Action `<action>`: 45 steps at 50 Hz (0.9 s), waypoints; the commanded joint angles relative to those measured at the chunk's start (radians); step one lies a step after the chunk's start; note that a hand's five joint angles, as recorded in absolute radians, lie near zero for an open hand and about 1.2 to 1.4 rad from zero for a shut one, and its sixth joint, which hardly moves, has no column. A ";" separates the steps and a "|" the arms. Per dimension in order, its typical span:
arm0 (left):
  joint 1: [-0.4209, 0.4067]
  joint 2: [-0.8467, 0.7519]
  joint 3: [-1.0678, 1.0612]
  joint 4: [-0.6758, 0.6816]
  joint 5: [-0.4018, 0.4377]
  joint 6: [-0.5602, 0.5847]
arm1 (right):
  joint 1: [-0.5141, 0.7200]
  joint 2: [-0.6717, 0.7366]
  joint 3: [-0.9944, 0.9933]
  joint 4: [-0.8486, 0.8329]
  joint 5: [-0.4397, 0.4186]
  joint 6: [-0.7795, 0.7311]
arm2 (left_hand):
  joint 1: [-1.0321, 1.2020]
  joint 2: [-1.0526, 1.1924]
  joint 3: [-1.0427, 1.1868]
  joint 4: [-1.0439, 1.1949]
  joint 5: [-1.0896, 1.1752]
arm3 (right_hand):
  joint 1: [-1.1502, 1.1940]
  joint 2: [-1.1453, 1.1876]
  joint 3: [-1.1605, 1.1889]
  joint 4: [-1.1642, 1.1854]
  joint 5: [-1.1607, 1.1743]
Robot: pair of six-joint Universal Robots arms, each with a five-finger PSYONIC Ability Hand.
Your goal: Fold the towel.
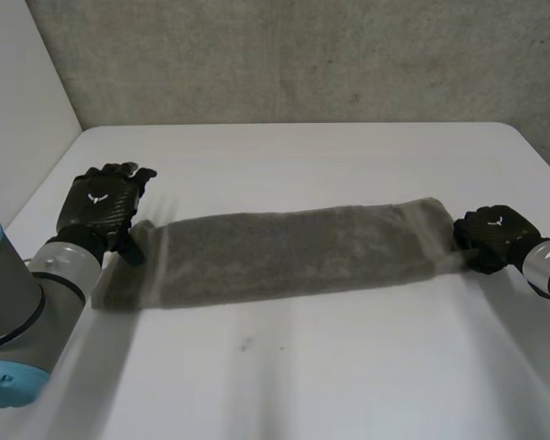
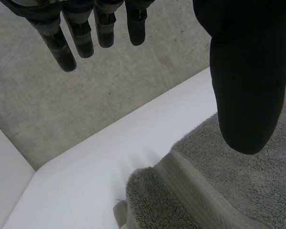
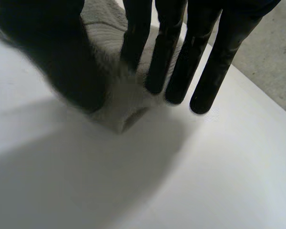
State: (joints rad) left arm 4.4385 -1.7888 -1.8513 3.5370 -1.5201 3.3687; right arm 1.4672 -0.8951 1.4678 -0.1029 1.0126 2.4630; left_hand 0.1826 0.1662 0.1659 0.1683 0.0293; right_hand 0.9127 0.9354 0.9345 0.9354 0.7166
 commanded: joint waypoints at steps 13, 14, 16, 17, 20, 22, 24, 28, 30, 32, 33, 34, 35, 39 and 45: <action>0.001 0.005 -0.012 -0.003 -0.002 0.001 | -0.272 -0.100 -0.001 0.017 0.118 -0.041 | -0.008 0.008 0.009 0.006 -0.029 | 0.484 0.461 0.462 0.461 0.505; 0.001 0.005 -0.012 -0.003 -0.002 0.001 | -0.272 -0.100 -0.001 0.017 0.118 -0.041 | -0.008 0.008 0.009 0.006 -0.029 | 0.484 0.461 0.462 0.461 0.505; 0.004 0.005 -0.011 -0.003 -0.002 0.001 | -0.304 -0.123 -0.026 0.041 0.112 -0.077 | -0.008 0.008 0.009 0.006 -0.029 | 0.484 0.461 0.462 0.461 0.505; 0.004 0.005 -0.011 -0.003 -0.002 0.001 | -0.304 -0.123 -0.026 0.042 0.112 -0.078 | -0.008 0.008 0.009 0.006 -0.029 | 0.484 0.461 0.462 0.461 0.505; 0.004 0.005 -0.011 -0.003 -0.002 0.001 | -0.297 -0.137 -0.069 0.042 0.119 -0.076 | -0.008 0.008 0.009 0.006 -0.029 | 0.484 0.461 0.462 0.461 0.505; 0.004 0.005 -0.011 -0.003 -0.002 0.001 | -0.278 -0.154 -0.087 0.042 0.126 -0.064 | -0.008 0.008 0.009 0.006 -0.029 | 0.484 0.461 0.462 0.461 0.505; -0.001 0.008 -0.011 -0.004 -0.002 0.001 | -0.169 -0.201 -0.115 0.040 0.126 -0.020 | -0.008 0.008 0.009 0.006 -0.029 | 0.484 0.461 0.462 0.461 0.505; -0.002 0.011 -0.011 -0.004 -0.002 0.003 | -0.035 -0.217 -0.138 0.034 0.124 0.023 | -0.008 0.008 0.009 0.006 -0.029 | 0.484 0.461 0.462 0.461 0.505; -0.004 0.014 -0.012 -0.004 -0.002 0.003 | 0.030 -0.219 -0.142 0.025 0.124 0.037 | -0.008 0.008 0.009 0.006 -0.029 | 0.484 0.461 0.462 0.461 0.505; -0.004 0.022 -0.011 -0.004 -0.002 0.003 | 0.179 -0.216 -0.145 -0.020 0.126 0.044 | -0.008 0.008 0.009 0.006 -0.029 | 0.484 0.461 0.462 0.461 0.505; -0.004 0.022 -0.011 -0.004 -0.002 0.003 | 0.180 -0.215 -0.145 -0.020 0.126 0.044 | -0.008 0.008 0.009 0.006 -0.029 | 0.484 0.461 0.462 0.461 0.505; -0.005 0.023 -0.011 -0.004 -0.002 0.003 | 0.268 -0.209 -0.145 -0.052 0.126 0.044 | -0.008 0.008 0.009 0.006 -0.029 | 0.484 0.461 0.462 0.461 0.505; -0.005 0.023 -0.011 -0.004 -0.002 0.003 | 0.359 -0.200 -0.142 -0.085 0.126 0.044 | -0.008 0.008 0.009 0.006 -0.029 | 0.484 0.461 0.462 0.461 0.505; -0.005 0.028 -0.006 -0.004 -0.002 0.004 | 0.508 -0.167 -0.133 -0.141 0.129 0.042 | -0.008 0.008 0.009 0.006 -0.029 | 0.484 0.461 0.462 0.461 0.505; -0.013 0.029 -0.005 -0.004 -0.005 0.004 | 0.740 -0.059 -0.129 -0.181 0.127 0.042 | -0.008 0.008 0.009 0.006 -0.029 | 0.484 0.461 0.462 0.461 0.505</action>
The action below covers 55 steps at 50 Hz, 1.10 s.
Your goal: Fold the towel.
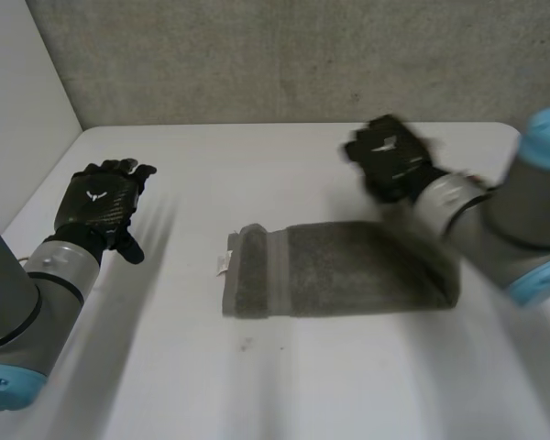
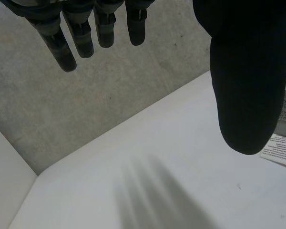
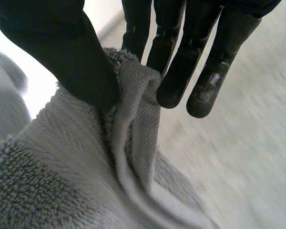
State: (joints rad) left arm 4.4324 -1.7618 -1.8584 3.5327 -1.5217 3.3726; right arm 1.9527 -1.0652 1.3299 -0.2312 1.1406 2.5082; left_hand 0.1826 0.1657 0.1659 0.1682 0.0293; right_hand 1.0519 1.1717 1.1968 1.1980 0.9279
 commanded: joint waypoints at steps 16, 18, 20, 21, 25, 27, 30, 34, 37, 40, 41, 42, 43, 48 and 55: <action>-0.047 -0.028 0.059 0.008 -0.002 -0.001 | 0.328 0.147 0.017 -0.010 0.082 0.053 | -0.008 0.009 0.009 0.006 -0.029 | -0.877 -0.997 -1.022 -1.023 -0.928; -0.066 -0.044 0.088 0.009 -0.003 -0.004 | 0.299 0.117 0.020 0.012 0.105 0.092 | -0.007 0.010 0.009 0.007 -0.029 | -0.877 -0.997 -1.022 -1.023 -0.928; -0.091 -0.059 0.119 0.009 -0.005 -0.009 | 0.256 0.087 0.029 0.035 0.123 0.136 | -0.004 0.013 0.012 0.010 -0.026 | -0.877 -0.997 -1.022 -1.023 -0.928; -0.117 -0.080 0.148 0.009 -0.005 -0.010 | 0.217 0.056 0.044 0.059 0.126 0.193 | -0.004 0.013 0.012 0.010 -0.026 | -0.877 -0.997 -1.022 -1.023 -0.928; -0.207 -0.157 0.237 0.008 -0.012 -0.018 | 0.115 -0.041 0.116 0.104 0.120 0.367 | -0.004 0.013 0.012 0.010 -0.026 | -0.877 -0.997 -1.022 -1.023 -0.928; -0.235 -0.191 0.264 0.008 -0.015 -0.025 | 0.073 -0.058 0.147 0.105 0.120 0.403 | -0.004 0.013 0.012 0.010 -0.026 | -0.877 -0.997 -1.022 -1.023 -0.928; -0.283 -0.264 0.312 0.005 -0.017 -0.044 | -0.009 -0.075 0.221 0.110 0.116 0.426 | 0.002 0.018 0.018 0.016 -0.020 | -0.877 -0.997 -1.022 -1.023 -0.928; -0.318 -0.338 0.343 0.002 -0.021 -0.045 | -0.071 -0.081 0.305 0.105 0.113 0.393 | 0.002 0.018 0.018 0.016 -0.020 | -0.877 -0.997 -1.022 -1.023 -0.928; -0.341 -0.399 0.350 0.000 -0.044 -0.039 | -0.121 -0.085 0.383 0.093 0.102 0.328 | 0.005 0.021 0.021 0.019 -0.017 | -0.877 -0.997 -1.022 -1.023 -0.928; -0.347 -0.444 0.347 -0.001 -0.086 -0.036 | -0.175 -0.088 0.455 0.079 0.088 0.253 | 0.005 0.021 0.021 0.019 -0.017 | -0.660 -0.780 -0.805 -0.806 -0.711; -0.347 -0.458 0.346 -0.001 -0.101 -0.036 | -0.196 -0.088 0.480 0.066 0.076 0.217 | 0.005 0.021 0.021 0.019 -0.017 | -0.484 -0.604 -0.629 -0.630 -0.535; -0.347 -0.458 0.346 -0.001 -0.101 -0.036 | -0.196 -0.088 0.480 0.066 0.076 0.216 | 0.005 0.021 0.021 0.019 -0.017 | -0.483 -0.602 -0.627 -0.629 -0.533; -0.347 -0.464 0.341 -0.003 -0.110 -0.035 | -0.210 -0.084 0.497 0.044 0.065 0.183 | 0.005 0.021 0.021 0.019 -0.017 | -0.259 -0.378 -0.404 -0.405 -0.309; -0.350 -0.449 0.328 -0.015 -0.114 -0.036 | -0.224 -0.082 0.505 -0.054 0.065 0.124 | 0.005 0.021 0.021 0.019 -0.017 | 0.344 0.225 0.199 0.198 0.294; -0.381 -0.366 0.294 -0.034 -0.120 -0.038 | -0.192 -0.124 0.439 -0.132 0.102 0.095 | 0.002 0.018 0.018 0.016 -0.020 | 0.344 0.225 0.199 0.198 0.294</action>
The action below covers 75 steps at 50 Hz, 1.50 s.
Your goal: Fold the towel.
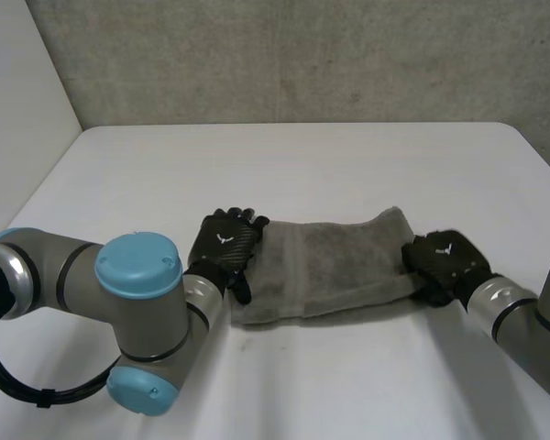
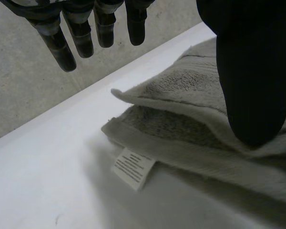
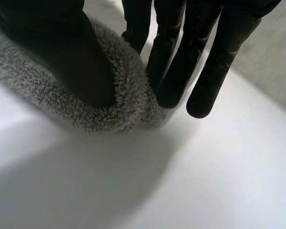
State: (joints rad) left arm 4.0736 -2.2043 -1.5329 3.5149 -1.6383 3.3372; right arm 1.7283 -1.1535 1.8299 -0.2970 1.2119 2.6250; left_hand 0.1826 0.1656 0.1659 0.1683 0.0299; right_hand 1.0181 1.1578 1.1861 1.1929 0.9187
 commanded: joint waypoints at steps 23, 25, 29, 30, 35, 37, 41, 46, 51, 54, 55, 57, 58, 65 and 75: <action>0.129 0.354 -0.148 -0.014 -0.077 -0.002 | 0.574 0.207 -0.314 0.030 -0.064 -0.140 | -0.004 0.013 0.012 0.010 -0.026 | 0.307 0.167 0.139 0.132 0.231; 0.128 0.345 -0.138 -0.014 -0.075 -0.004 | 0.574 0.186 -0.311 0.035 -0.086 -0.123 | -0.004 0.013 0.012 0.010 -0.026 | -0.322 -0.462 -0.490 -0.497 -0.397; 0.110 0.305 -0.083 -0.004 -0.074 -0.007 | 0.471 0.085 -0.291 0.032 -0.080 -0.022 | 0.004 0.021 0.021 0.019 -0.017 | -0.844 -0.983 -1.012 -1.018 -0.919; 0.110 0.305 -0.082 -0.004 -0.074 -0.007 | 0.470 0.084 -0.291 0.032 -0.080 -0.022 | 0.005 0.021 0.021 0.019 -0.017 | -0.844 -0.983 -1.012 -1.018 -0.919; 0.004 0.194 0.058 -0.008 -0.077 -0.016 | 0.289 -0.057 -0.201 0.025 -0.074 0.333 | 0.010 0.027 0.027 0.025 -0.011 | -0.844 -0.983 -1.012 -1.018 -0.919; -0.021 0.161 0.085 -0.011 -0.077 -0.018 | 0.249 -0.074 -0.183 0.025 -0.077 0.405 | 0.010 0.027 0.027 0.025 -0.011 | -0.844 -0.983 -1.012 -1.018 -0.919; -0.062 0.106 0.128 -0.016 -0.075 -0.042 | 0.183 -0.084 -0.178 0.039 -0.080 0.521 | 0.013 0.030 0.030 0.028 -0.009 | -0.844 -0.983 -1.012 -1.018 -0.919; -0.110 0.037 0.145 -0.048 -0.069 -0.102 | 0.163 -0.069 -0.198 0.085 -0.088 0.561 | 0.019 0.036 0.036 0.034 -0.003 | -0.844 -0.983 -1.012 -1.018 -0.919; -0.114 0.000 0.111 -0.148 -0.078 -0.125 | 0.168 0.062 -0.317 0.200 -0.084 0.560 | 0.016 0.033 0.033 0.031 -0.006 | -0.844 -0.983 -1.012 -1.018 -0.919; -0.108 0.002 0.093 -0.163 -0.080 -0.123 | 0.168 0.092 -0.348 0.240 -0.089 0.557 | 0.016 0.033 0.033 0.031 -0.006 | -0.844 -0.983 -1.012 -1.018 -0.919; -0.102 0.005 0.074 -0.171 -0.081 -0.122 | 0.169 0.115 -0.369 0.272 -0.100 0.555 | 0.016 0.033 0.033 0.031 -0.006 | -0.844 -0.983 -1.012 -1.018 -0.919; -0.099 0.009 0.057 -0.172 -0.081 -0.120 | 0.169 0.138 -0.388 0.291 -0.100 0.552 | 0.016 0.033 0.033 0.031 -0.006 | -0.844 -0.983 -1.012 -1.018 -0.919; -0.093 0.014 0.041 -0.175 -0.081 -0.119 | 0.171 0.159 -0.400 0.298 -0.100 0.544 | 0.013 0.030 0.030 0.028 -0.008 | -0.844 -0.983 -1.012 -1.018 -0.919; -0.044 0.026 -0.024 -0.182 -0.083 -0.105 | 0.234 0.236 -0.452 0.298 -0.081 0.446 | 0.016 0.033 0.033 0.031 -0.006 | -0.844 -0.983 -1.012 -1.018 -0.919; -0.036 0.067 -0.055 -0.178 -0.126 -0.064 | 0.277 0.262 -0.482 0.298 -0.071 0.330 | 0.007 0.024 0.024 0.022 -0.014 | -0.844 -0.983 -1.012 -1.018 -0.919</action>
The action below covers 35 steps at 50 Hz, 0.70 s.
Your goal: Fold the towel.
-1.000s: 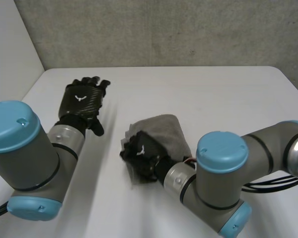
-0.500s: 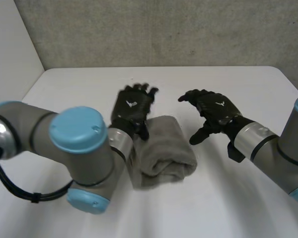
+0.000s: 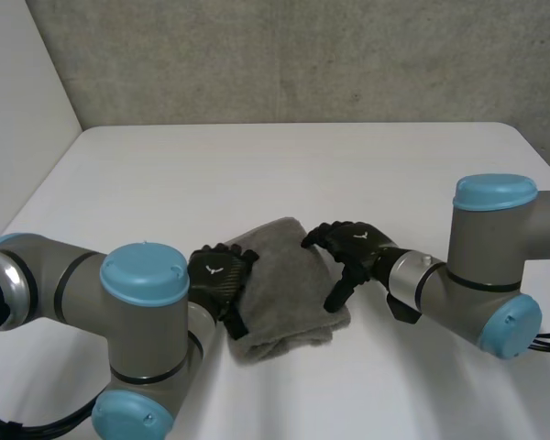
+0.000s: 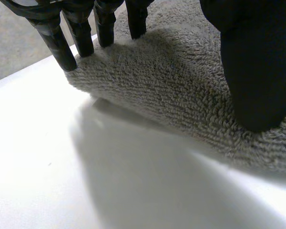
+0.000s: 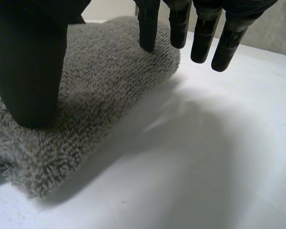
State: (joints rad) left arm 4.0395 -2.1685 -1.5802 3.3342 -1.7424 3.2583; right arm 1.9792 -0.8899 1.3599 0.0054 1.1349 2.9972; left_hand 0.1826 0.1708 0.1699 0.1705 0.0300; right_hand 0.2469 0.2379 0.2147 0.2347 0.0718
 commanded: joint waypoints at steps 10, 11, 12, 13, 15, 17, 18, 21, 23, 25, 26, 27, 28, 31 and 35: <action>0.001 0.163 0.011 -0.001 -0.022 0.017 | 0.017 -0.114 -0.035 -0.001 0.106 -0.099 | 0.005 0.016 0.017 0.017 -0.017 | -0.072 -0.063 -0.040 -0.060 -0.072; 0.004 0.203 0.017 -0.001 -0.022 0.017 | 0.013 -0.168 -0.035 -0.004 0.112 -0.093 | 0.005 0.016 0.017 0.017 -0.017 | -0.072 -0.063 -0.040 -0.060 -0.072; 0.004 0.203 0.017 -0.001 -0.022 0.017 | 0.013 -0.168 -0.035 -0.004 0.112 -0.093 | 0.005 0.016 0.017 0.017 -0.017 | -0.072 -0.063 -0.040 -0.060 -0.072; 0.015 0.252 0.025 0.001 -0.020 0.017 | 0.013 -0.220 -0.038 -0.005 0.111 -0.089 | 0.005 0.016 0.017 0.017 -0.017 | -0.072 -0.063 -0.040 -0.060 -0.072; 0.032 0.303 0.034 0.001 -0.020 0.017 | 0.009 -0.262 -0.048 -0.007 0.126 -0.089 | 0.002 0.013 0.014 0.014 -0.020 | -0.072 -0.063 -0.040 -0.060 -0.072; 0.047 0.352 0.049 0.001 -0.016 0.014 | -0.002 -0.300 -0.061 -0.008 0.134 -0.086 | 0.002 0.013 0.014 0.014 -0.020 | -0.072 -0.063 -0.040 -0.060 -0.072; 0.064 0.401 0.066 -0.001 -0.016 0.012 | -0.026 -0.332 -0.073 -0.010 0.153 -0.075 | 0.007 0.019 0.020 0.019 -0.015 | -0.072 -0.063 -0.040 -0.060 -0.072; 0.093 0.491 0.100 -0.025 -0.016 0.011 | -0.081 -0.415 -0.097 -0.010 0.230 -0.011 | 0.013 0.025 0.026 0.025 -0.009 | -0.072 -0.063 -0.040 -0.060 -0.072; 0.111 0.530 0.112 -0.057 -0.017 0.009 | -0.106 -0.461 -0.100 -0.010 0.267 0.023 | 0.013 0.025 0.026 0.025 -0.009 | -0.072 -0.063 -0.040 -0.060 -0.072; 0.130 0.555 0.131 -0.099 -0.016 0.008 | -0.131 -0.503 -0.101 -0.005 0.295 0.048 | 0.013 0.025 0.026 0.025 -0.009 | -0.072 -0.063 -0.040 -0.060 -0.072; 0.153 0.570 0.150 -0.154 -0.016 0.004 | -0.152 -0.535 -0.101 0.008 0.311 0.058 | 0.010 0.022 0.023 0.022 -0.012 | -0.072 -0.063 -0.040 -0.060 -0.072; 0.171 0.576 0.164 -0.216 -0.016 0.006 | -0.170 -0.555 -0.097 0.037 0.315 0.059 | -0.001 0.011 0.011 0.011 -0.023 | -0.072 -0.063 -0.040 -0.060 -0.072; 0.171 0.576 0.164 -0.217 -0.016 0.006 | -0.171 -0.555 -0.097 0.038 0.315 0.059 | -0.001 0.010 0.011 0.011 -0.023 | -0.072 -0.063 -0.040 -0.060 -0.072; 0.196 0.585 0.174 -0.319 -0.008 -0.002 | -0.192 -0.572 -0.102 0.114 0.321 0.066 | -0.007 0.005 0.005 0.005 -0.029 | -0.072 -0.063 -0.040 -0.060 -0.072; 0.191 0.588 0.171 -0.344 0.032 -0.041 | -0.188 -0.570 -0.091 0.159 0.312 0.063 | -0.008 0.004 0.005 0.004 -0.030 | -0.072 -0.063 -0.040 -0.060 -0.072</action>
State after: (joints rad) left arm 4.2204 -1.5821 -1.4132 3.0763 -1.7527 3.2580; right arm 1.7985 -1.4536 1.2576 0.0846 1.4524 3.0605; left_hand 0.1775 0.1662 0.1661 0.1679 0.0300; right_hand 0.2468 0.2379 0.2147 0.2347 0.0713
